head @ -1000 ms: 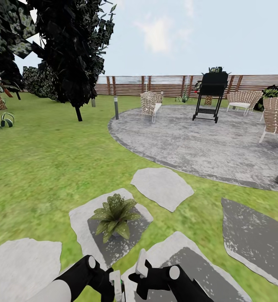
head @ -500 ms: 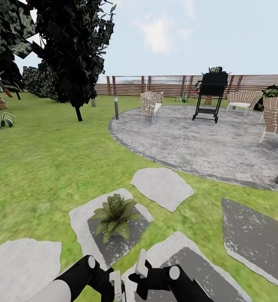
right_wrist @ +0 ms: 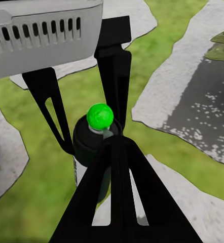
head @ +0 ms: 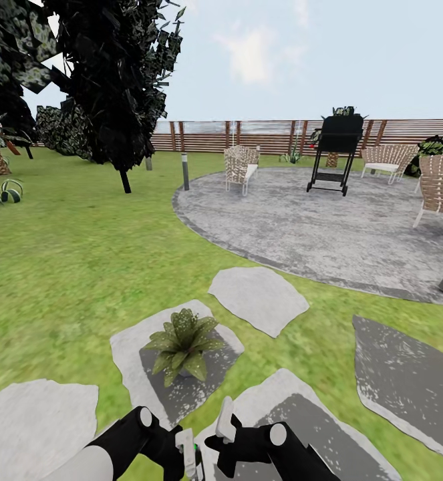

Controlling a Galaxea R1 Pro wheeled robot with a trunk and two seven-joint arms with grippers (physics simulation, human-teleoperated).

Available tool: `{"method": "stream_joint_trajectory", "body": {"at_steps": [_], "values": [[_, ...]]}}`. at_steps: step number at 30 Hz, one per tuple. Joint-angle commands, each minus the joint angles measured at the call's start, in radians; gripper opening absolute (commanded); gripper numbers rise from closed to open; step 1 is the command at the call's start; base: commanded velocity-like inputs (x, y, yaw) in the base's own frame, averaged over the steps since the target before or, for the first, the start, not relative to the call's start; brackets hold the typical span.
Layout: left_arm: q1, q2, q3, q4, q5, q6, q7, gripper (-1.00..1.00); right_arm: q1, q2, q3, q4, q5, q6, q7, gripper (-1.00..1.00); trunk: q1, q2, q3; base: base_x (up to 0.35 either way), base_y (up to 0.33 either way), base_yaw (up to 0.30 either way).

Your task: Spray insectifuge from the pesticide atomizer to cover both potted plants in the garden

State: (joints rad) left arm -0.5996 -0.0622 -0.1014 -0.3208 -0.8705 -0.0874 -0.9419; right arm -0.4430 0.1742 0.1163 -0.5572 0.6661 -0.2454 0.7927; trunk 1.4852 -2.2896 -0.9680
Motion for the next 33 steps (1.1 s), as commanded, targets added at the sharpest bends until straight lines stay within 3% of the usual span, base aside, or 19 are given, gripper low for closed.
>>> {"method": "stream_joint_trajectory", "body": {"at_steps": [1,16,21,33], "values": [[0.0,0.0,0.002,-0.001,-0.01,-0.009,-0.002,-1.0,0.0,0.0,-0.001,-0.001,0.01,-0.006,0.0,-1.0,0.0,0.0,-0.001,0.0,0.0,0.0],[0.001,-0.011,0.001,-0.001,-0.009,-0.014,-0.026,-1.0,0.0,0.0,-0.001,0.0,0.012,-0.006,-0.001,-1.0,0.0,0.0,-0.001,0.0,0.0,0.0],[0.0,-0.011,0.0,-0.001,0.016,-0.014,-0.026,-1.0,0.0,0.0,-0.001,0.0,0.012,-0.006,-0.001,-1.0,0.0,0.0,-0.001,0.0,0.0,0.0],[0.0,-0.021,0.0,-0.001,0.019,-0.045,-0.026,-1.0,0.0,0.0,-0.001,0.0,0.012,-0.006,-0.001,-1.0,0.0,0.0,-0.001,0.0,0.0,0.0]]}}
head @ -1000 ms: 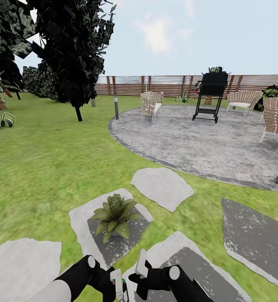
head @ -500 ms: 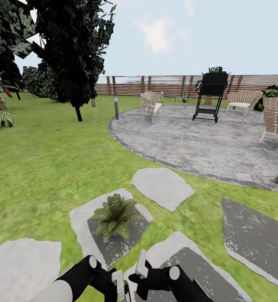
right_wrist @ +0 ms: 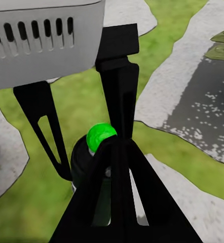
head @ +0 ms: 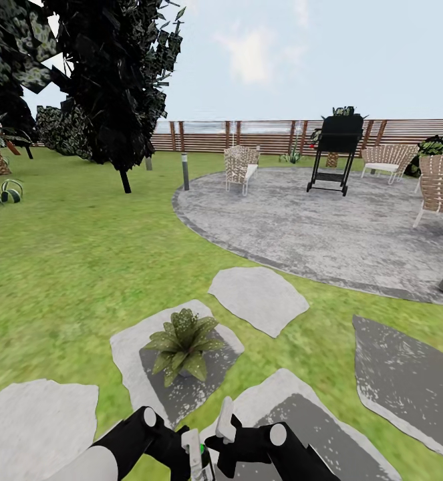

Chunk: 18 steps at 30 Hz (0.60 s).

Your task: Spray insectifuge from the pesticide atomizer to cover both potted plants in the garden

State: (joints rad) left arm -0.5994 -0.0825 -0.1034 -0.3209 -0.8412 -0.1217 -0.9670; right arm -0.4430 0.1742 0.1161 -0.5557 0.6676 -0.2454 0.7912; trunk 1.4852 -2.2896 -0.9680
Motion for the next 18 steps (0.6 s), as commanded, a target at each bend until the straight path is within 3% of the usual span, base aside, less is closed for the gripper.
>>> {"method": "stream_joint_trajectory", "body": {"at_steps": [1,18], "values": [[0.0,0.0,0.002,-0.001,-0.01,-0.011,-0.001,-1.0,0.0,0.0,-0.001,-0.001,0.01,-0.006,0.0,-1.0,0.0,0.0,-0.001,0.0,0.0,0.0],[-0.002,-0.002,0.001,-0.003,-0.009,-0.009,-0.002,-1.0,0.0,0.0,-0.001,0.0,0.01,-0.006,0.0,-1.0,0.0,0.0,-0.001,0.0,0.0,0.0]]}}
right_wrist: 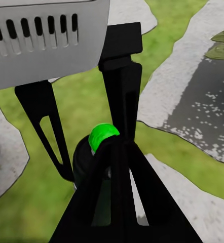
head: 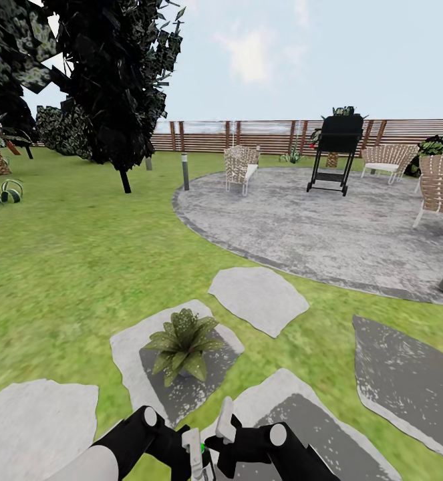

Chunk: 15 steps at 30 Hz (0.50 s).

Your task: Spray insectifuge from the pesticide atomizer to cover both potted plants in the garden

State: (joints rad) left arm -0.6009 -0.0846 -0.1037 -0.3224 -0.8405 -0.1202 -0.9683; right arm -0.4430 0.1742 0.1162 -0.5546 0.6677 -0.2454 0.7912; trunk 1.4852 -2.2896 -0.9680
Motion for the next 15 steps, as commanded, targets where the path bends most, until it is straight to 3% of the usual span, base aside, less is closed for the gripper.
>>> {"method": "stream_joint_trajectory", "body": {"at_steps": [1,15], "values": [[0.0,-0.001,0.002,-0.001,-0.01,-0.01,-0.001,-1.0,0.0,0.0,-0.001,-0.001,0.01,-0.006,0.0,-1.0,0.0,0.0,-0.001,0.0,0.0,0.0],[0.0,-0.002,0.002,-0.001,-0.009,-0.012,-0.002,-1.0,0.0,0.0,-0.002,0.001,0.012,-0.008,0.0,-1.0,0.0,0.0,-0.001,0.0,0.0,0.0]]}}
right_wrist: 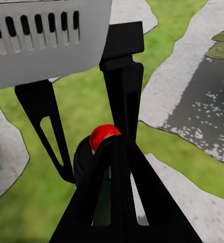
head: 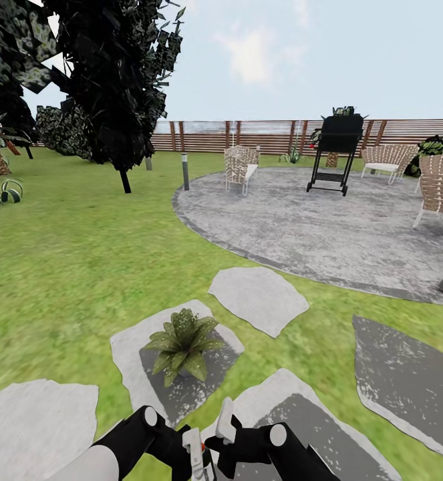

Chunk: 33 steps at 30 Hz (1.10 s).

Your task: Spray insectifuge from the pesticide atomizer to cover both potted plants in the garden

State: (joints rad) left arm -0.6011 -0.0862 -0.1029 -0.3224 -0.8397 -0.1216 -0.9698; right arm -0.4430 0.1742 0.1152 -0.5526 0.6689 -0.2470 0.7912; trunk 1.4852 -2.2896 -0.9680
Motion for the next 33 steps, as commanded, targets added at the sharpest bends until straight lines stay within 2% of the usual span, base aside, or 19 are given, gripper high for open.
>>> {"method": "stream_joint_trajectory", "body": {"at_steps": [1,5,8,12,15,17,25,26,28,31,33], "values": [[0.0,-0.001,0.002,-0.001,-0.01,-0.01,-0.001,-1.0,0.0,0.0,-0.001,-0.001,0.01,-0.006,0.0,-1.0,0.0,0.0,-0.001,0.0,0.0,0.0],[0.0,0.004,-0.002,0.002,0.017,-0.012,0.0,-1.0,0.0,-0.001,-0.001,-0.001,0.009,-0.006,0.0,-1.0,0.0,0.0,-0.001,0.0,0.0,0.0],[-0.004,0.015,-0.004,0.005,0.016,-0.008,0.002,-1.0,0.0,-0.001,0.0,-0.001,0.01,-0.006,0.0,-1.0,0.0,0.0,-0.001,0.0,0.0,0.0],[-0.007,0.088,-0.005,0.009,0.012,0.0,0.005,-1.0,0.0,-0.001,-0.001,-0.002,0.01,-0.006,0.0,-1.0,0.0,0.0,-0.001,0.0,0.0,0.0],[-0.007,0.116,-0.009,0.011,0.008,0.002,0.007,-1.0,0.0,-0.001,0.0,-0.001,0.011,-0.006,0.0,-1.0,0.0,0.0,-0.001,0.0,0.0,0.0],[-0.006,0.146,-0.01,0.011,0.007,0.002,0.007,-1.0,0.0,-0.002,-0.001,-0.001,0.011,-0.006,0.0,-1.0,0.0,0.0,-0.001,0.0,0.0,0.0],[0.004,0.289,-0.012,0.015,0.01,0.0,0.006,-1.0,0.0,-0.005,-0.002,-0.001,0.011,-0.006,0.0,-1.0,0.0,0.0,-0.001,0.0,0.0,0.0],[0.004,0.307,-0.011,0.016,0.012,0.002,0.007,-1.0,0.0,-0.005,-0.002,0.0,0.011,-0.006,0.0,1.0,0.0,0.0,-0.001,0.0,0.0,0.0],[0.01,0.325,-0.01,0.032,0.014,0.0,0.01,-1.0,0.0,-0.008,-0.002,0.0,0.011,-0.006,0.0,1.0,0.0,0.0,-0.001,0.0,0.0,0.0],[0.031,0.339,-0.006,0.055,0.014,-0.001,0.021,-1.0,0.0,-0.014,-0.005,0.0,0.011,-0.007,-0.001,1.0,0.0,0.0,-0.001,0.0,0.0,0.0],[0.038,0.348,-0.002,0.06,0.018,0.001,0.06,-1.0,0.0,-0.025,-0.009,-0.001,0.01,-0.007,-0.005,1.0,0.0,0.0,-0.001,0.0,0.0,0.0]]}}
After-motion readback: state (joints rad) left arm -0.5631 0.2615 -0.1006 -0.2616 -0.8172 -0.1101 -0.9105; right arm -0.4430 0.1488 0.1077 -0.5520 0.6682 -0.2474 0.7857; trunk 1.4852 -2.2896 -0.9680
